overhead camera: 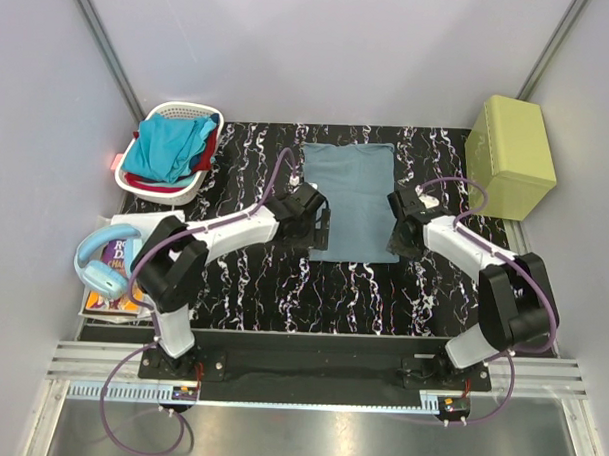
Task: Fold and stack the t-shirts
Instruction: Grab one side of the 2/3 rectangular tshirt with both arms
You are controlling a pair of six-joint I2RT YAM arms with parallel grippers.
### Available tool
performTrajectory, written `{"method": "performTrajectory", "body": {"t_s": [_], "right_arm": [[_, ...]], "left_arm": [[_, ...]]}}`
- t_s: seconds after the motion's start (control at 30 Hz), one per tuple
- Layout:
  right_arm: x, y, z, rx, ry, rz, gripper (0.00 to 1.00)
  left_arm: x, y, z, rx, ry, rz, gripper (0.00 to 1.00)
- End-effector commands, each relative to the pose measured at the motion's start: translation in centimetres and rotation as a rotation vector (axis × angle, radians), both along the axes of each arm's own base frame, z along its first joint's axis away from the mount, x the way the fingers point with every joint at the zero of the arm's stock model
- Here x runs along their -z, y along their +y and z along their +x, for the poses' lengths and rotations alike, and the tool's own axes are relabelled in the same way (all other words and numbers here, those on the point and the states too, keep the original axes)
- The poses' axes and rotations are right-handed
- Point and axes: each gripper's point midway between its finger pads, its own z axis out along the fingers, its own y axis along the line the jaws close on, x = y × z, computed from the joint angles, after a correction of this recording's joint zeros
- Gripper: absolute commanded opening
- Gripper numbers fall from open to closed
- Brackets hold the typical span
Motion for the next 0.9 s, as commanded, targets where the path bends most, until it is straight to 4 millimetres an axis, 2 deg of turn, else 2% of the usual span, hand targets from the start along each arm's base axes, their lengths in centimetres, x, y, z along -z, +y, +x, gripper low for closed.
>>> {"method": "performTrajectory", "body": {"t_s": [0.0, 0.1, 0.3, 0.33, 0.37, 0.43, 0.73, 0.87], "right_arm": [[1.4, 0.3, 0.2, -0.014, 0.022, 0.010, 0.47], [2.1, 0.4, 0.2, -0.019, 0.039, 0.009, 0.45], [2.6, 0.5, 0.0, -0.022, 0.053, 0.013, 0.34], [2.6, 0.5, 0.0, -0.019, 0.053, 0.014, 0.28], [2.6, 0.6, -0.1, -0.022, 0.054, 0.015, 0.27], [2.7, 0.6, -0.1, -0.020, 0.059, 0.017, 0.26], [4.1, 1.2, -0.5, -0.024, 0.103, 0.044, 0.31], [4.3, 1.5, -0.6, -0.028, 0.113, 0.056, 0.29]], "left_arm": [[-0.8, -1.9, 1.4, 0.022, -0.030, -0.045, 0.90], [-0.1, -1.9, 1.3, 0.023, -0.013, -0.036, 0.90], [0.8, -2.1, 1.0, 0.021, 0.014, -0.033, 0.85], [0.8, -2.1, 1.1, 0.021, 0.014, -0.033, 0.84], [0.9, -2.2, 1.0, 0.024, 0.019, -0.036, 0.82], [1.0, -2.3, 1.0, 0.024, 0.028, -0.041, 0.80], [2.2, -3.1, 0.5, 0.040, 0.076, -0.060, 0.79], [2.1, -3.6, 0.5, 0.047, 0.081, -0.081, 0.73]]}}
